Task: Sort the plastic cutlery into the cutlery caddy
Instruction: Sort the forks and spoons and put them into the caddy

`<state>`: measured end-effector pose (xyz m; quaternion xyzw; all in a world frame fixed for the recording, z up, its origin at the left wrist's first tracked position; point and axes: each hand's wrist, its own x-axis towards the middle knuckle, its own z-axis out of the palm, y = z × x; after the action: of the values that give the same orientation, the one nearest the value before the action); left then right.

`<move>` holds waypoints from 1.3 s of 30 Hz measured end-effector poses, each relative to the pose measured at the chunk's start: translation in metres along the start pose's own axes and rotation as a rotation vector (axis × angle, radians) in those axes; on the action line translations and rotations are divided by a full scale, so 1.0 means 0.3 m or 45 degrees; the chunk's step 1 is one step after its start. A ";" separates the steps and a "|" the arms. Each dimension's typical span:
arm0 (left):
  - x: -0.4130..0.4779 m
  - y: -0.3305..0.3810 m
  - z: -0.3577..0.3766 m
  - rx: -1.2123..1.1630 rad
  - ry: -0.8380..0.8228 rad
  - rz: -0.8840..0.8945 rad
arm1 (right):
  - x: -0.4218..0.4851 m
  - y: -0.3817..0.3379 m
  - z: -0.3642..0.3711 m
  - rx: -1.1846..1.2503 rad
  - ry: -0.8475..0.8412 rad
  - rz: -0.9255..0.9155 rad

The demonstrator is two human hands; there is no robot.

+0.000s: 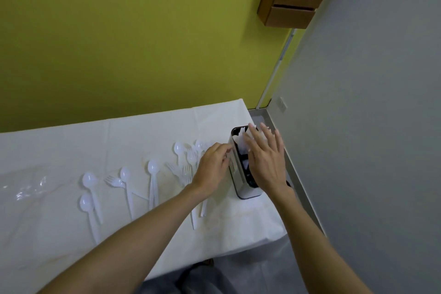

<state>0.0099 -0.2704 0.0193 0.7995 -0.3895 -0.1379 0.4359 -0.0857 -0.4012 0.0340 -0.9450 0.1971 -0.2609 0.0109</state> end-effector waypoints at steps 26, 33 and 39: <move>-0.661 -0.679 -0.448 0.729 -0.206 -0.618 | -0.222 -0.746 0.435 0.258 -0.927 -0.614; -0.504 -0.669 -0.434 0.585 -0.360 -0.507 | -0.211 -0.644 0.413 0.227 -0.887 -0.498; -0.528 -0.659 -0.425 0.679 -0.035 -0.537 | -0.216 -0.642 0.387 0.257 -0.753 -0.285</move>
<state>0.0762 -0.0150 -0.0844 0.9464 -0.2437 -0.1290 0.1681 -0.0083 -0.2085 -0.0742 -0.9897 0.0534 0.0070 0.1323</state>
